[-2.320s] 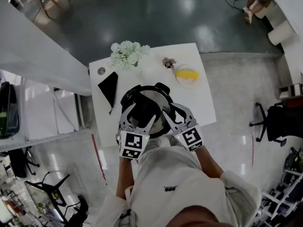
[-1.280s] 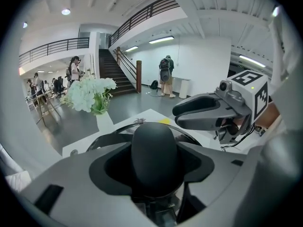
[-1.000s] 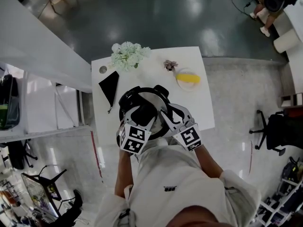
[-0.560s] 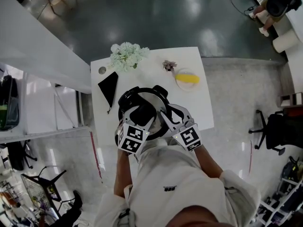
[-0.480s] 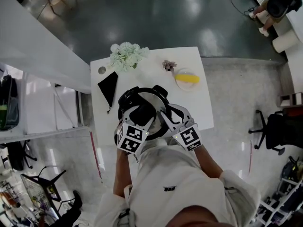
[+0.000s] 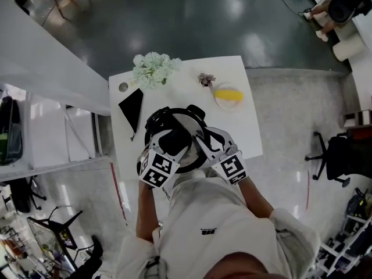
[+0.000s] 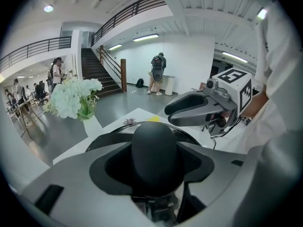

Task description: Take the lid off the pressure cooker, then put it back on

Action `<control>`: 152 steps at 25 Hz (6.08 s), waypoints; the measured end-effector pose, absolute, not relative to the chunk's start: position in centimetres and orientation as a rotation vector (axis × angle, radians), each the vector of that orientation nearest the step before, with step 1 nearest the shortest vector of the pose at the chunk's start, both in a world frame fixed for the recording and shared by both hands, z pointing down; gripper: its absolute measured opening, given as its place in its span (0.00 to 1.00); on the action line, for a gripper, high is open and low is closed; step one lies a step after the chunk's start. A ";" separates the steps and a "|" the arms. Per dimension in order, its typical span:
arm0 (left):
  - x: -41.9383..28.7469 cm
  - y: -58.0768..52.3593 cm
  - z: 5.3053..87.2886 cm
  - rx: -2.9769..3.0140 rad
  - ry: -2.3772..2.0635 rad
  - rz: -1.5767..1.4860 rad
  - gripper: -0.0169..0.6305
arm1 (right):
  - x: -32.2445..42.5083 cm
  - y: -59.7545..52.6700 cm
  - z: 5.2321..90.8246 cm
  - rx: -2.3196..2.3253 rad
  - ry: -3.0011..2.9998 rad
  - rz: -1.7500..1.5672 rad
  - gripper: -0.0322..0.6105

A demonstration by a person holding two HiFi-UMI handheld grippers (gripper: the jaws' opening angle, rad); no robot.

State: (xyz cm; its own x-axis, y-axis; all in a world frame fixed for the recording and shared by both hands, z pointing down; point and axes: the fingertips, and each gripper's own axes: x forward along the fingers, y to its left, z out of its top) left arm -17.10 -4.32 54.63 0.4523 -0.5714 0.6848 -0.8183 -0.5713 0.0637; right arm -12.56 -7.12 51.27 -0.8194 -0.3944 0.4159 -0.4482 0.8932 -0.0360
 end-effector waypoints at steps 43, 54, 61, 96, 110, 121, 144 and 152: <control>-17.0 -4.0 53.2 2.486 -0.983 0.876 0.47 | -12.0 -6.4 50.6 0.691 -2.649 0.176 0.22; -17.2 -3.8 51.9 2.503 -0.994 0.882 0.47 | -11.9 -6.2 49.8 0.699 -2.670 0.168 0.22; -17.2 -3.5 51.0 2.505 -1.007 0.878 0.47 | -11.8 -6.3 48.9 0.700 -2.706 0.135 0.22; -5.4 -7.2 47.6 2.636 -0.890 0.875 0.47 | -0.8 -8.5 45.3 0.938 -2.718 0.129 0.22; 0.4 -9.8 48.2 2.652 -0.849 0.884 0.47 | 5.0 -10.5 46.0 1.003 -2.694 0.121 0.22; 4.5 -11.9 49.7 2.632 -0.856 0.879 0.47 | 9.2 -12.1 47.1 1.021 -2.657 0.169 0.22; 9.7 -14.2 54.5 2.510 -0.969 0.895 0.47 | 14.8 -14.5 51.5 0.948 -2.624 0.244 0.22; 10.6 -13.7 57.9 2.446 -0.974 0.898 0.47 | 15.8 -14.1 54.4 0.899 -2.588 0.269 0.21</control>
State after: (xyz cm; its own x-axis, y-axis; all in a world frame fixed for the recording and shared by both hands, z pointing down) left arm 10.61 -13.65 57.94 0.5611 -0.4821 0.6728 -0.7094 -0.6990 0.0907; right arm 15.80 -14.11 54.43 -0.7202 -0.5542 0.4174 -0.6281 0.7763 -0.0530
